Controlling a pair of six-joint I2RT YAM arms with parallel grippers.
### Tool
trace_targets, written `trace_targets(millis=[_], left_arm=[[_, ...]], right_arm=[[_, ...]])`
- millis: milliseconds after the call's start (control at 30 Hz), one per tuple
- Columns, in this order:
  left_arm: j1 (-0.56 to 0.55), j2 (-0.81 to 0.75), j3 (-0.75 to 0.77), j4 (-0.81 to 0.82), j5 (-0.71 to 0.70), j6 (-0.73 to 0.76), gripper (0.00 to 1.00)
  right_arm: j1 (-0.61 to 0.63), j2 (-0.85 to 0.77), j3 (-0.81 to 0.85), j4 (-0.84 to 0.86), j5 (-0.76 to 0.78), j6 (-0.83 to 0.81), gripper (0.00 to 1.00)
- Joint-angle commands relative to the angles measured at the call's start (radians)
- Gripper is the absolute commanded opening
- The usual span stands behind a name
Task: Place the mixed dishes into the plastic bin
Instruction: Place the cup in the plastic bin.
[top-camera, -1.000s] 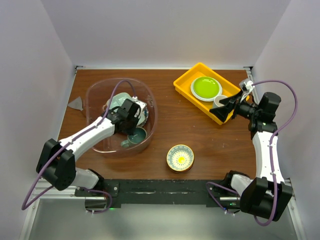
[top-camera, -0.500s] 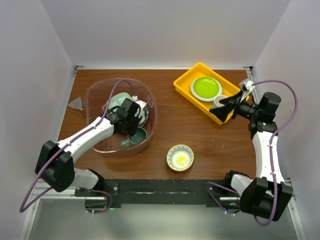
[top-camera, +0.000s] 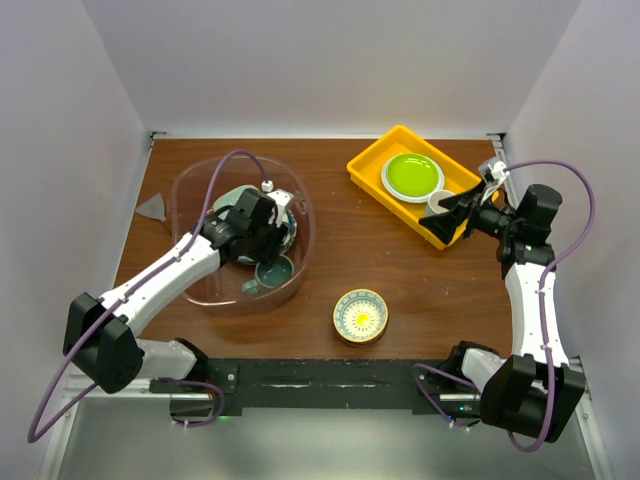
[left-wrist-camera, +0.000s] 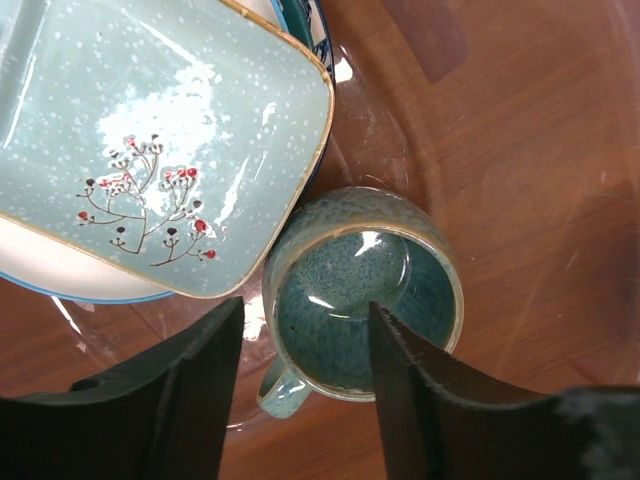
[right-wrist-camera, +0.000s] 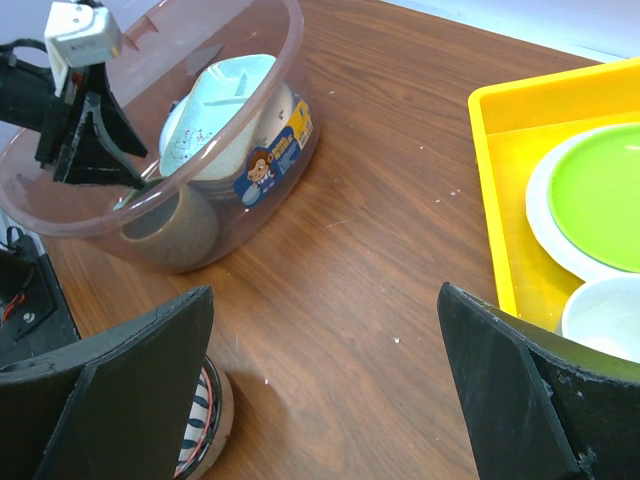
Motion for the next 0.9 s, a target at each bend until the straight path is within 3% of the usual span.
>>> trace_targets(millis=[0,500,867], left_arm=[[-0.003,-0.051,0.058,-0.008,0.011,-0.013,0.62],[-0.005,-0.141,0.095,0.023,0.022,0.010,0.82],[0.000,-0.267,0.043,0.126,0.016,-0.005,0.91]], right_arm=[[-0.004,0.003,0.041,0.001,-0.022,-0.021,0.98],[-0.006,0.004,0.044,-0.007,-0.015,-0.029,0.98],[-0.012,0.006,0.047,-0.013,-0.016,-0.037,0.98]])
